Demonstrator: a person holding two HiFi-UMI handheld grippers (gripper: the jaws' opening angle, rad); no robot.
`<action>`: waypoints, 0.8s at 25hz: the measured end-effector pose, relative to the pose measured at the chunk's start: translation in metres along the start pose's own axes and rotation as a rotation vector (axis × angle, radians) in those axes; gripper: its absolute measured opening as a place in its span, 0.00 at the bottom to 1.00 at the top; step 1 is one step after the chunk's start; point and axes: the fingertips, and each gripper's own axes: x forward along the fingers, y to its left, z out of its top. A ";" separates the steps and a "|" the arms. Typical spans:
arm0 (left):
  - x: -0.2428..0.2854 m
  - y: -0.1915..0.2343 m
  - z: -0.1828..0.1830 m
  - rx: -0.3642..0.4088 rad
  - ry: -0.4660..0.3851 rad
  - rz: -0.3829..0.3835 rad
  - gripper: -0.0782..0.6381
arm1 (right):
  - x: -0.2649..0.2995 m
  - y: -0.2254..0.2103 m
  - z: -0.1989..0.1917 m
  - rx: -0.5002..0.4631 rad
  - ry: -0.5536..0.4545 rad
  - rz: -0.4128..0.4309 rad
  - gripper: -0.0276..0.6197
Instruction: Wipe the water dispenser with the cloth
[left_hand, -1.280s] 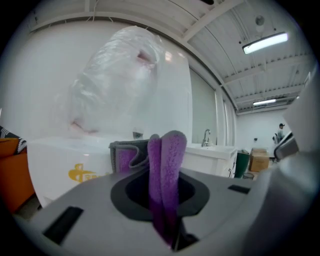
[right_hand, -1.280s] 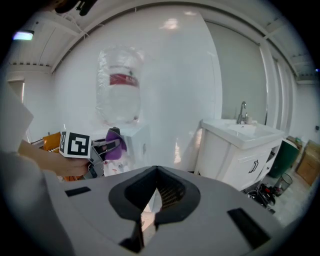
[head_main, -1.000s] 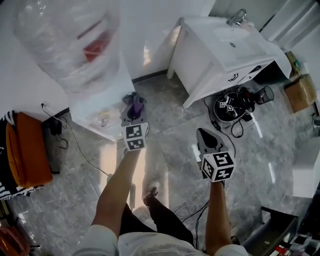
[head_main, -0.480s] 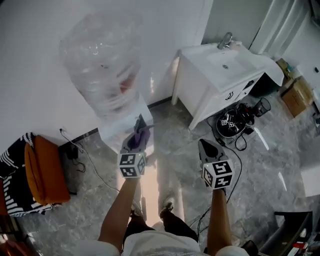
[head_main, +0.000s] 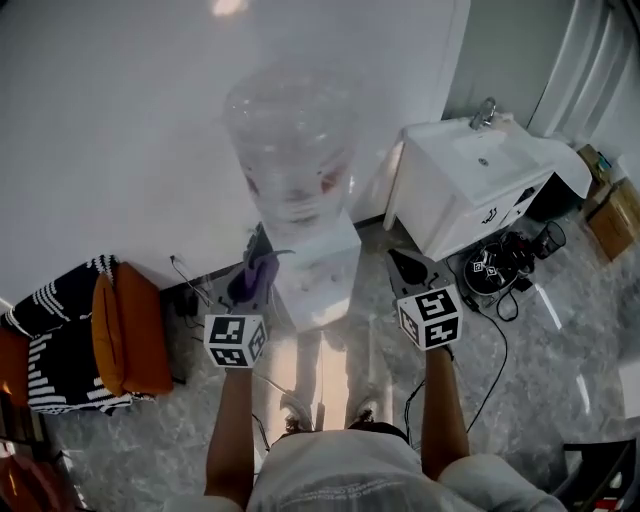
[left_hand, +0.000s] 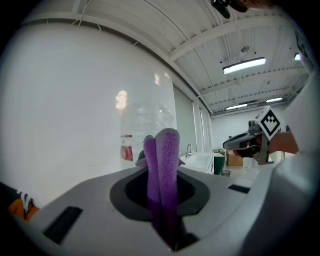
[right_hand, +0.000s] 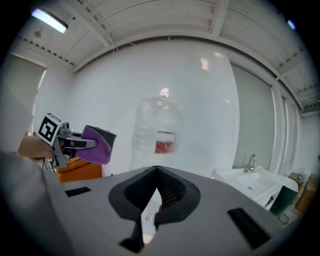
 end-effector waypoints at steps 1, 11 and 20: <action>-0.009 0.006 0.009 0.026 -0.004 0.004 0.19 | 0.002 0.008 0.012 -0.010 -0.014 0.014 0.06; -0.072 0.048 0.099 0.127 -0.120 0.075 0.19 | -0.001 0.070 0.108 -0.132 -0.145 0.120 0.06; -0.090 0.045 0.125 0.202 -0.153 0.071 0.19 | -0.005 0.087 0.120 -0.171 -0.158 0.144 0.06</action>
